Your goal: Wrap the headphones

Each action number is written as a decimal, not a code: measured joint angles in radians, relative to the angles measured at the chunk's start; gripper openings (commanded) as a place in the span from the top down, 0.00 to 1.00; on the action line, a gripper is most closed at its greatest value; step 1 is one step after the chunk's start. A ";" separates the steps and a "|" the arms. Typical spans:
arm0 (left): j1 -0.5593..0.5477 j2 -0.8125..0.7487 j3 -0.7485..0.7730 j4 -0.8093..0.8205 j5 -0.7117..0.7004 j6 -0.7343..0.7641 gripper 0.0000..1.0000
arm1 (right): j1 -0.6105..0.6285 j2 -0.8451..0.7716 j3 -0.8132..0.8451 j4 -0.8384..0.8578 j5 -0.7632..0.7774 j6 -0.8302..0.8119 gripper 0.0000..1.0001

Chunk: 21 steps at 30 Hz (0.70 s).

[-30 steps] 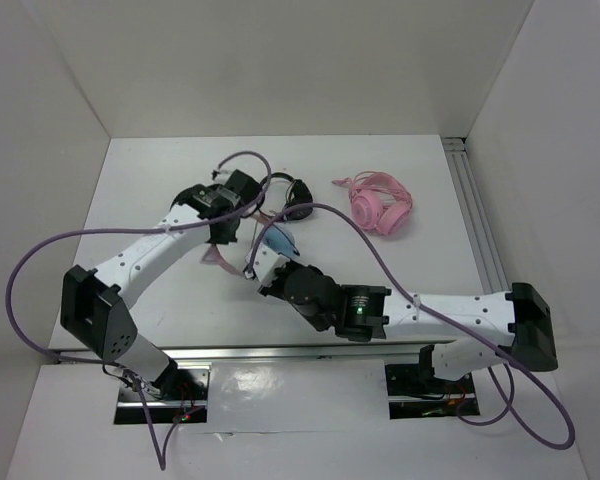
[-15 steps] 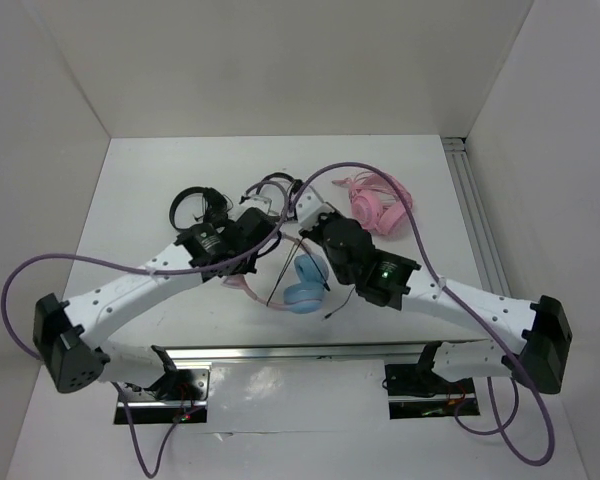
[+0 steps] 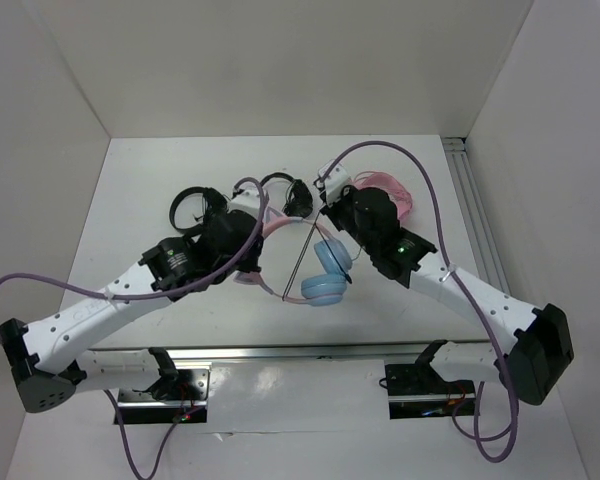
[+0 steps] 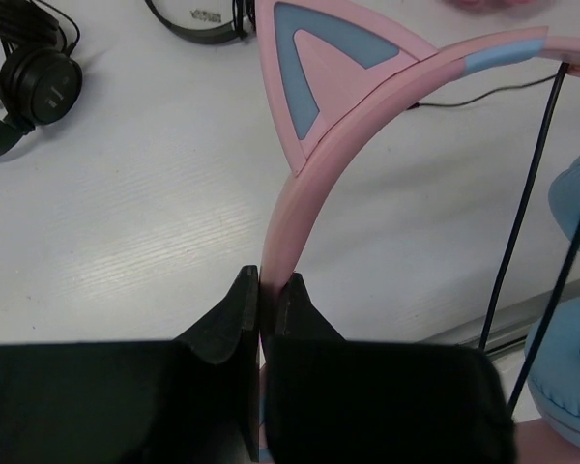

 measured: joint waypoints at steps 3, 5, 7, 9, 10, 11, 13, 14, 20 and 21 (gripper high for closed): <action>-0.001 -0.032 0.031 -0.004 0.003 0.007 1.00 | -0.059 0.013 0.000 0.005 -0.135 0.042 1.00; -0.002 -0.054 0.062 -0.017 0.005 0.022 1.00 | -0.096 0.031 0.001 0.020 -0.245 0.073 1.00; -0.002 -0.075 0.080 -0.038 0.010 0.047 1.00 | -0.125 0.047 0.005 0.037 -0.368 0.104 1.00; -0.002 -0.093 0.082 -0.053 0.020 0.071 1.00 | -0.153 0.069 0.008 0.059 -0.514 0.145 1.00; -0.002 -0.100 0.085 -0.064 0.020 0.082 1.00 | -0.163 0.081 0.011 0.072 -0.574 0.163 1.00; -0.002 -0.103 0.094 -0.080 0.017 0.088 1.00 | -0.171 0.097 0.011 0.092 -0.637 0.183 1.00; -0.002 -0.103 0.118 -0.106 0.017 0.107 1.00 | -0.183 0.130 0.011 0.135 -0.746 0.227 1.00; -0.002 -0.103 0.135 -0.119 0.017 0.114 1.00 | -0.185 0.148 0.011 0.164 -0.790 0.253 1.00; -0.003 -0.103 0.261 -0.208 -0.012 0.140 1.00 | -0.190 0.211 -0.018 0.400 -0.972 0.390 0.99; -0.003 -0.103 0.279 -0.217 -0.015 0.142 1.00 | -0.190 0.224 -0.021 0.441 -0.991 0.410 0.99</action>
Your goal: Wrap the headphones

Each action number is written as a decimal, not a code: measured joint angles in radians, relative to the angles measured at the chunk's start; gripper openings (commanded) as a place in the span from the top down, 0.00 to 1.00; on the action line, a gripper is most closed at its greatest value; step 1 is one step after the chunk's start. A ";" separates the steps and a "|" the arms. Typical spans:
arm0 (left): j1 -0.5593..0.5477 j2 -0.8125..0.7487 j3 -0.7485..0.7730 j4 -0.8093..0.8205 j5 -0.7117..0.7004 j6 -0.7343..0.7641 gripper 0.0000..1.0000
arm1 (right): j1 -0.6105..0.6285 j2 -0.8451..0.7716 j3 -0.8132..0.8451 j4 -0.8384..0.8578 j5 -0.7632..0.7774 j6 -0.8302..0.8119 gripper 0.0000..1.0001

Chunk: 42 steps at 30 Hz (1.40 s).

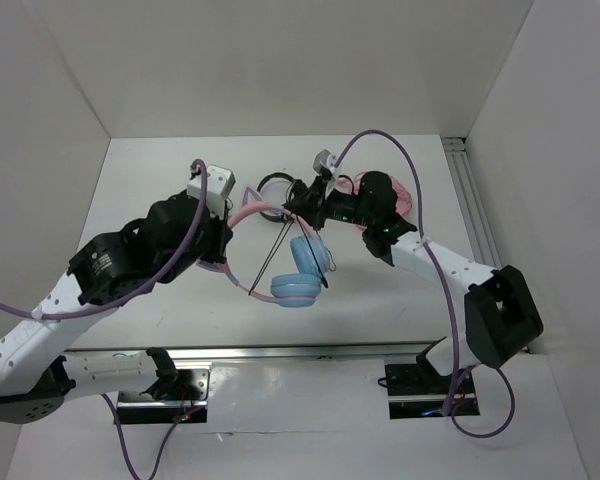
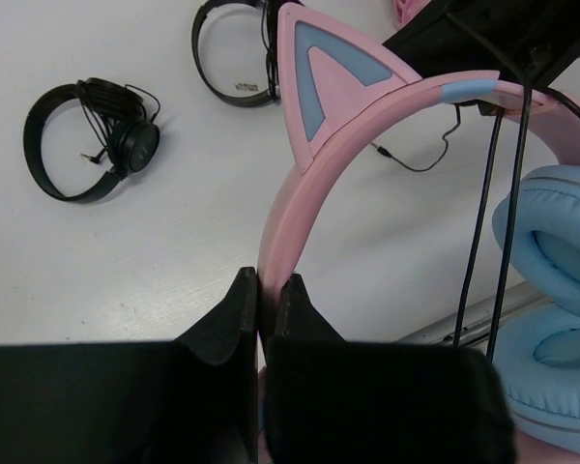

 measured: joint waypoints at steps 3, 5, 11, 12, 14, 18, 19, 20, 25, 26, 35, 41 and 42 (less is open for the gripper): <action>-0.001 0.000 0.049 -0.031 -0.035 0.000 1.00 | 0.000 0.051 -0.013 0.147 -0.048 0.072 0.93; -0.007 0.000 0.085 -0.056 -0.061 -0.004 1.00 | 0.001 0.095 -0.040 0.254 -0.059 0.133 0.91; -0.028 -0.021 0.158 -0.029 -0.126 -0.011 1.00 | 0.066 0.290 -0.109 0.491 -0.022 0.303 0.96; -0.027 -0.022 0.163 -0.026 -0.139 -0.012 1.00 | 0.092 0.318 -0.111 0.512 -0.012 0.318 0.97; -0.028 -0.017 0.188 -0.027 -0.169 -0.014 1.00 | 0.137 0.365 -0.110 0.561 0.006 0.346 1.00; -0.029 0.014 0.204 -0.042 -0.241 -0.034 1.00 | 0.198 0.443 -0.082 0.663 0.024 0.399 0.97; -0.030 0.023 0.205 -0.042 -0.259 -0.043 1.00 | 0.198 0.459 -0.078 0.688 0.028 0.417 0.95; -0.029 0.032 0.205 -0.041 -0.272 -0.054 1.00 | 0.198 0.470 -0.077 0.705 0.032 0.428 0.93; -0.001 0.050 0.207 0.028 -0.311 -0.124 1.00 | 0.201 0.517 -0.091 0.734 0.052 0.472 0.87; 0.005 0.048 0.209 0.040 -0.317 -0.134 1.00 | 0.203 0.518 -0.096 0.734 0.053 0.476 0.87; 0.030 0.042 0.214 0.069 -0.356 -0.178 1.00 | 0.222 0.531 -0.110 0.738 0.066 0.485 0.81; 0.030 0.027 0.214 0.066 -0.391 -0.208 1.00 | 0.222 0.575 -0.130 0.747 0.068 0.485 0.81; 0.030 0.024 0.214 0.063 -0.393 -0.216 1.00 | 0.222 0.579 -0.134 0.747 0.070 0.485 0.82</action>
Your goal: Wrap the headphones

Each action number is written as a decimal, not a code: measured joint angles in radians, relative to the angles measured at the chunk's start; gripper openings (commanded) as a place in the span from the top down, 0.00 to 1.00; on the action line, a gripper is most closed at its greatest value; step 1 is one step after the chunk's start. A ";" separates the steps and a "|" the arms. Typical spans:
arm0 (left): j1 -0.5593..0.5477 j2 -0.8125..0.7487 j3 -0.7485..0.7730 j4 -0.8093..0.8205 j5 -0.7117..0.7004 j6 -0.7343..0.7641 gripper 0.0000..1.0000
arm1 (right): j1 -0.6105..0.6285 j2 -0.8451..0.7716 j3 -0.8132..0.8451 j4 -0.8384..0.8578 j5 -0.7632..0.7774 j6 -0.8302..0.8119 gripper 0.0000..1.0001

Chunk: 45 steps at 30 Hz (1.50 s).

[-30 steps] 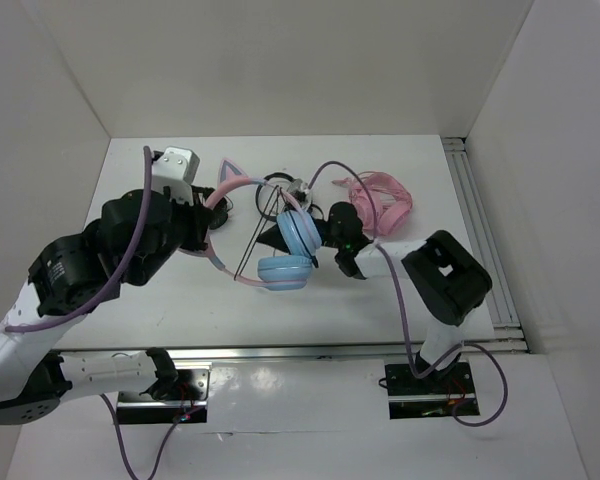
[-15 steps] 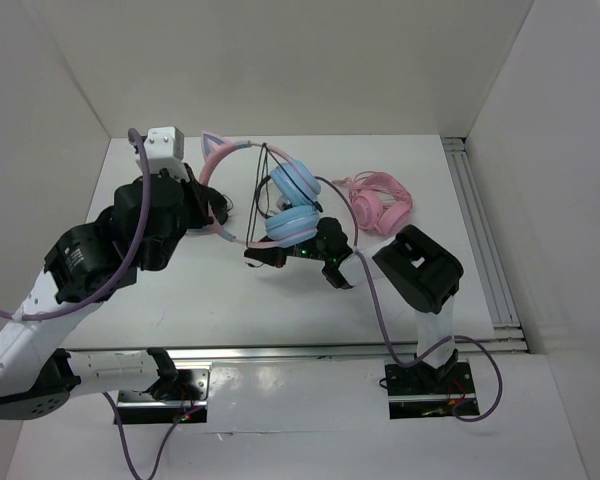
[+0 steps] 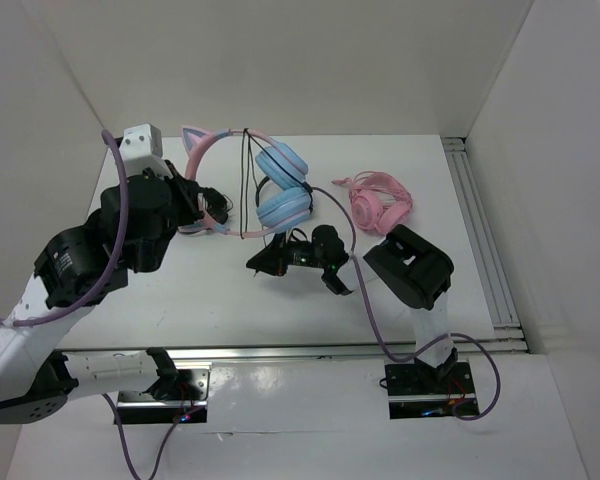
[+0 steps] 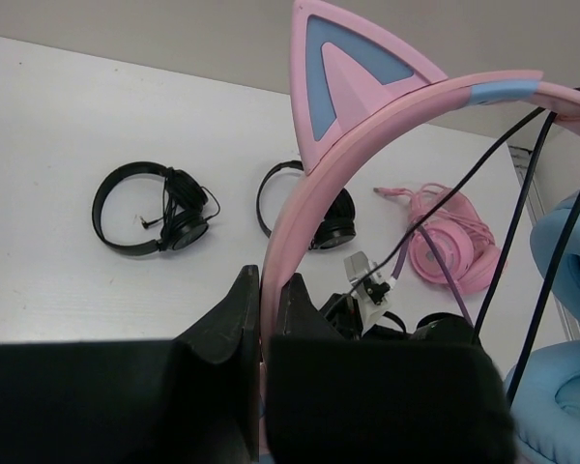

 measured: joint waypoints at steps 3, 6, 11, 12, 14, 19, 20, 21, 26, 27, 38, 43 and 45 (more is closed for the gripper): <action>0.000 -0.003 0.000 -0.008 -0.010 -0.008 1.00 | 0.003 0.002 -0.005 0.002 0.004 0.000 0.86; 0.000 -0.003 0.000 -0.015 -0.021 -0.013 1.00 | 0.004 0.002 -0.005 0.001 0.005 -0.007 0.95; 0.001 -0.002 0.000 -0.041 -0.063 -0.046 1.00 | 0.009 0.002 -0.020 0.002 0.022 -0.011 1.00; 0.002 0.000 0.000 -0.050 -0.071 -0.056 1.00 | 0.013 0.001 -0.027 0.000 0.026 -0.016 1.00; 0.016 0.010 0.000 -0.066 -0.087 -0.066 1.00 | 0.029 -0.006 -0.039 -0.022 0.045 -0.036 1.00; 0.149 0.077 0.000 -0.076 -0.070 -0.103 1.00 | 0.152 -0.108 -0.071 -0.188 0.156 -0.144 1.00; 0.193 0.102 0.000 -0.071 -0.045 -0.111 1.00 | 0.190 -0.142 -0.077 -0.236 0.182 -0.171 1.00; 0.230 0.129 0.000 -0.068 -0.024 -0.114 1.00 | 0.223 -0.172 -0.080 -0.273 0.200 -0.196 1.00; 0.353 0.263 -0.005 -0.058 0.076 -0.129 1.00 | 0.363 -0.327 -0.087 -0.483 0.298 -0.321 1.00; 0.363 0.282 -0.014 -0.056 0.083 -0.134 1.00 | 0.379 -0.356 -0.087 -0.527 0.323 -0.344 1.00; 0.420 0.397 -0.188 -0.090 0.133 -0.118 1.00 | 0.690 -0.643 0.134 -1.193 0.869 -0.570 1.00; 0.327 0.404 -0.277 -0.056 0.179 -0.006 1.00 | 0.738 -0.712 0.214 -1.361 1.062 -0.664 1.00; 0.254 0.397 -0.313 -0.039 0.209 0.051 1.00 | 0.743 -0.752 0.213 -1.401 1.107 -0.696 1.00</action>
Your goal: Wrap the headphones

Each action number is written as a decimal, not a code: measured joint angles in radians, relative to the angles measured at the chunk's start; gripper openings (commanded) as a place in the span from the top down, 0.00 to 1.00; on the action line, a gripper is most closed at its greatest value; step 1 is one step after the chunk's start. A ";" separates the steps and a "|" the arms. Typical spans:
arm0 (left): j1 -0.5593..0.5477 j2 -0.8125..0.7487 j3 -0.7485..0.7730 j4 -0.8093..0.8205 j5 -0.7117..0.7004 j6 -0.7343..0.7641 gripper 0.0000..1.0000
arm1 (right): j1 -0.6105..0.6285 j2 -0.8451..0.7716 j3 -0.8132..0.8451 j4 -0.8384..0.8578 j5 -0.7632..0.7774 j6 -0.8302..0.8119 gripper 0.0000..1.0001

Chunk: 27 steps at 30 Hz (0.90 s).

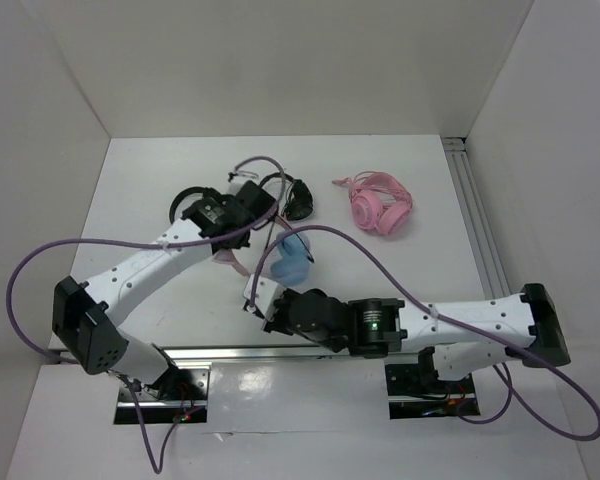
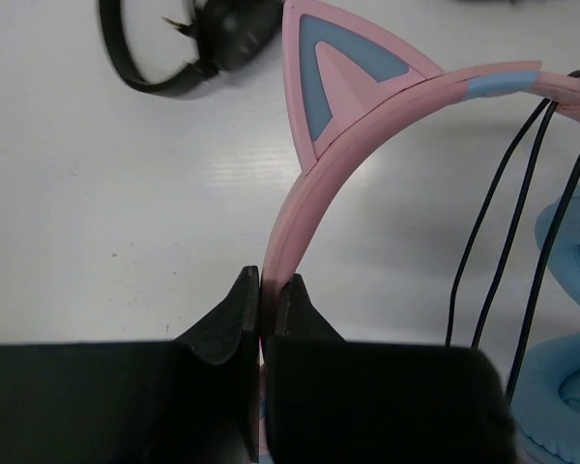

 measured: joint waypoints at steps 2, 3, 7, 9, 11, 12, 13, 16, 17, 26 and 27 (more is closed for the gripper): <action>-0.091 -0.024 -0.049 0.006 0.024 0.040 1.00 | 0.003 -0.050 -0.007 -0.016 0.048 -0.028 1.00; -0.130 -0.040 -0.072 0.009 0.040 0.055 1.00 | 0.005 -0.073 -0.010 -0.022 0.071 -0.037 1.00; -0.233 -0.138 -0.180 -0.001 0.124 0.105 1.00 | 0.029 -0.156 -0.025 -0.022 0.181 -0.074 1.00; -0.266 -0.194 -0.220 -0.012 0.159 0.118 1.00 | 0.036 -0.174 -0.038 -0.020 0.232 -0.089 1.00; -0.295 -0.248 -0.246 -0.012 0.197 0.133 1.00 | 0.039 -0.177 -0.055 -0.014 0.286 -0.109 1.00; -0.311 -0.274 -0.254 -0.013 0.217 0.137 1.00 | 0.039 -0.177 -0.066 -0.008 0.313 -0.119 1.00; -0.324 -0.299 -0.258 -0.013 0.244 0.149 1.00 | 0.039 -0.178 -0.080 -0.003 0.338 -0.130 1.00; -0.353 -0.373 -0.261 -0.009 0.334 0.179 1.00 | 0.037 -0.186 -0.134 0.031 0.403 -0.169 0.97; -0.359 -0.395 -0.261 -0.006 0.360 0.185 1.00 | 0.034 -0.190 -0.149 0.041 0.414 -0.179 0.96; -0.358 -0.473 -0.203 -0.001 0.426 0.184 1.00 | -0.070 -0.223 -0.212 0.138 0.396 -0.215 0.95; -0.358 -0.476 -0.199 -0.003 0.425 0.185 1.00 | -0.082 -0.223 -0.212 0.142 0.384 -0.214 0.95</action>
